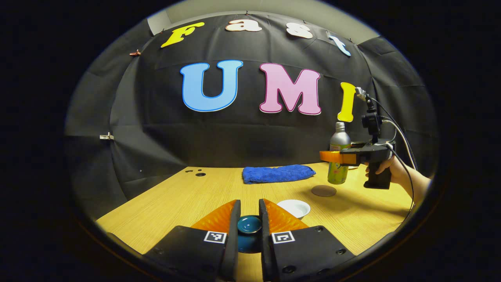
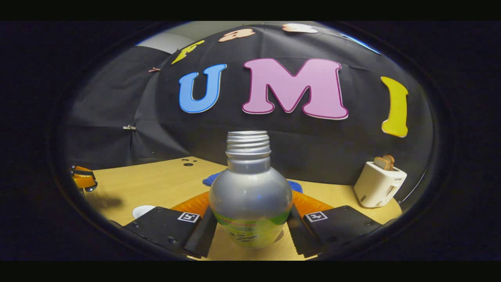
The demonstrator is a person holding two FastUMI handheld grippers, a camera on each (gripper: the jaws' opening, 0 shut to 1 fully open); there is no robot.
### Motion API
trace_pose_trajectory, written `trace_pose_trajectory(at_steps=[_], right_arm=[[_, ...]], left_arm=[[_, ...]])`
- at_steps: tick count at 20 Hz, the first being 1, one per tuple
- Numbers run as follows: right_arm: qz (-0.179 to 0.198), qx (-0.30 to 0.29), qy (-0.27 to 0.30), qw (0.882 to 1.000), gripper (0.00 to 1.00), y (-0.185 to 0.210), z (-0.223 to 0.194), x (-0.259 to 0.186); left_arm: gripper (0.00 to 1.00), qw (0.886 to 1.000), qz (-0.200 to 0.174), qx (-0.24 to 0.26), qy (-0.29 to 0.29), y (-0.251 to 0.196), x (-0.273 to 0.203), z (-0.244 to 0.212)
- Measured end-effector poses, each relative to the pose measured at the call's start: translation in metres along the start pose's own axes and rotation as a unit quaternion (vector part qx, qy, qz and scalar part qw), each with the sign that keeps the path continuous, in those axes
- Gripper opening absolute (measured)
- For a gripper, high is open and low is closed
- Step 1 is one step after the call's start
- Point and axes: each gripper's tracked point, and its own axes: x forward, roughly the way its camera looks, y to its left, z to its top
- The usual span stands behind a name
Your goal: Open the teacup lid with one hand, grasp the water bottle and pour water into the teacup with the other hand; after pouring, place the water bottle on the coaster and then close the teacup lid.
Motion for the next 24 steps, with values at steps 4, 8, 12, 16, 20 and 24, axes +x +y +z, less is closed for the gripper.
trace_pose_trajectory(at_steps=[4, 8, 12, 16, 20, 24], right_arm=[[-0.024, 0.003, 0.001, 1.0, 0.78, -0.024, -0.023, 0.024], [-0.034, 0.021, 0.007, 0.999, 0.78, -0.034, -0.038, 0.036], [-0.044, 0.024, 0.004, 0.999, 0.83, -0.046, -0.054, 0.038], [-0.049, 0.037, 0.007, 0.998, 0.84, -0.049, -0.056, 0.037], [-0.054, 0.041, 0.005, 0.998, 0.9, -0.047, -0.05, 0.037], [-0.061, 0.024, 0.004, 0.998, 0.98, -0.043, -0.039, 0.025]], left_arm=[[0.28, 1.0, 0.002, 0.001, 0.003, 0.004, 0.0, -0.001], [0.28, 1.0, 0.006, -0.001, 0.004, 0.007, 0.004, -0.003], [0.28, 1.0, -0.005, -0.023, 0.015, 0.003, 0.009, -0.011], [0.28, 1.0, -0.006, -0.022, 0.017, 0.003, 0.011, -0.012], [0.28, 0.999, -0.01, -0.027, 0.02, -0.002, 0.011, -0.014], [0.28, 0.999, -0.014, -0.027, 0.02, -0.007, 0.01, -0.013]])
